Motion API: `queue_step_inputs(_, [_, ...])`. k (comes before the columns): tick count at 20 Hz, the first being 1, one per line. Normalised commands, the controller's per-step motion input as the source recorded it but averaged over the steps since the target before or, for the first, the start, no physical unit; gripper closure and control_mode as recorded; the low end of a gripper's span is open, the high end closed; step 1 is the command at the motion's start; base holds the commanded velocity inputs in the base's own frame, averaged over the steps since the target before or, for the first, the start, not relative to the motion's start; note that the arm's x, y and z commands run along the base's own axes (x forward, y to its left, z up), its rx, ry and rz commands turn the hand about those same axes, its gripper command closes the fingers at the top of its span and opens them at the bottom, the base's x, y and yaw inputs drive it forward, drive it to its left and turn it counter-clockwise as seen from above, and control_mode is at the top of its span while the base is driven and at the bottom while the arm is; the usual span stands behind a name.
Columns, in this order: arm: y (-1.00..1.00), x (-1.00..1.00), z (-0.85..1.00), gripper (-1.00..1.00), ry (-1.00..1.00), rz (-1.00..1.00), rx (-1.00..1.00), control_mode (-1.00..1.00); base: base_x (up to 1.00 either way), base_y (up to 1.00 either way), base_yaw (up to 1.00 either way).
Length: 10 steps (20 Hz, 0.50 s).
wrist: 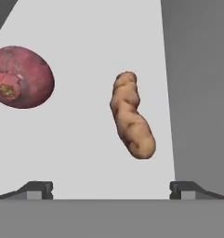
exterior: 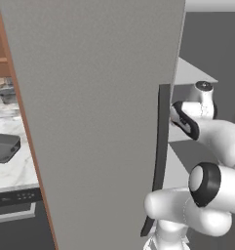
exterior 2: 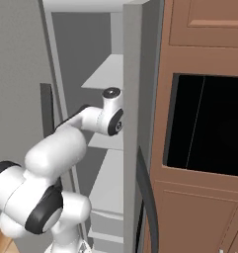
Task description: Take the onion and potato out of the freezer and place them in the tupperware container on the counter. Then put the tupperware containing the vegetables back in the freezer.
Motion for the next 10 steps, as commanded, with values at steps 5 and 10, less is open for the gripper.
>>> queue_step_inputs(5, [-0.15, 0.5, -0.33, -1.0, 0.0, 0.0, 0.0, -1.0, 0.0, 0.0, 0.0])
queue_step_inputs(10, [-0.24, 0.46, -0.28, -1.0, 0.0, 0.0, 0.0, -1.0, 0.0, 0.0, 0.0])
